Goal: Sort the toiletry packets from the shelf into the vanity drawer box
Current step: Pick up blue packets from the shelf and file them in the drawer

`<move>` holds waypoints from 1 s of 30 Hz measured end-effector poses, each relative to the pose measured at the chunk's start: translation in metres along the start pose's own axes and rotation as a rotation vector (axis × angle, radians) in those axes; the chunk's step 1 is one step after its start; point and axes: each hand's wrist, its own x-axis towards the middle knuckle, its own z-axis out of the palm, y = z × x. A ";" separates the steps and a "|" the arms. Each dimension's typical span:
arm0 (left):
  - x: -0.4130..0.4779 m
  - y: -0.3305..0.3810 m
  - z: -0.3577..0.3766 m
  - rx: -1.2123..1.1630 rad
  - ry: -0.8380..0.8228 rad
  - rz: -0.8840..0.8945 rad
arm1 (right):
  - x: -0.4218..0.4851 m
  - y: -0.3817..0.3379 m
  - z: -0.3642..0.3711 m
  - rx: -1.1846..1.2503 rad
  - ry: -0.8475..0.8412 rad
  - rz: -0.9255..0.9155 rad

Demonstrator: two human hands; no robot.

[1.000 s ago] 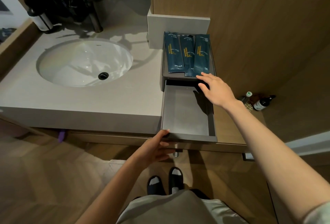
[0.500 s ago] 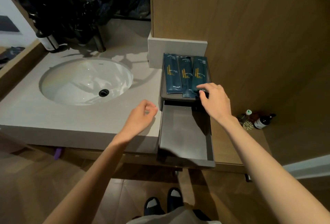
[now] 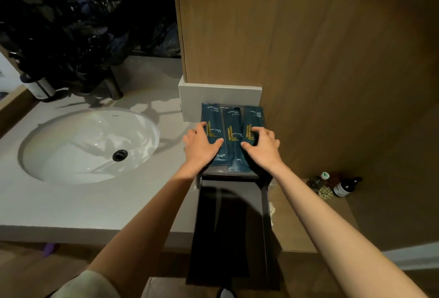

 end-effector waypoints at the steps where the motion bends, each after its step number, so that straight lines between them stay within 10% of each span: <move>1: 0.002 -0.001 0.002 0.017 0.007 0.016 | 0.004 -0.001 0.002 -0.001 -0.005 0.009; 12: 0.009 -0.001 0.004 0.065 -0.002 0.016 | 0.028 -0.006 0.000 0.005 0.009 0.067; 30: -0.016 -0.014 -0.025 -0.556 -0.030 -0.226 | 0.025 -0.020 0.004 0.054 -0.092 0.140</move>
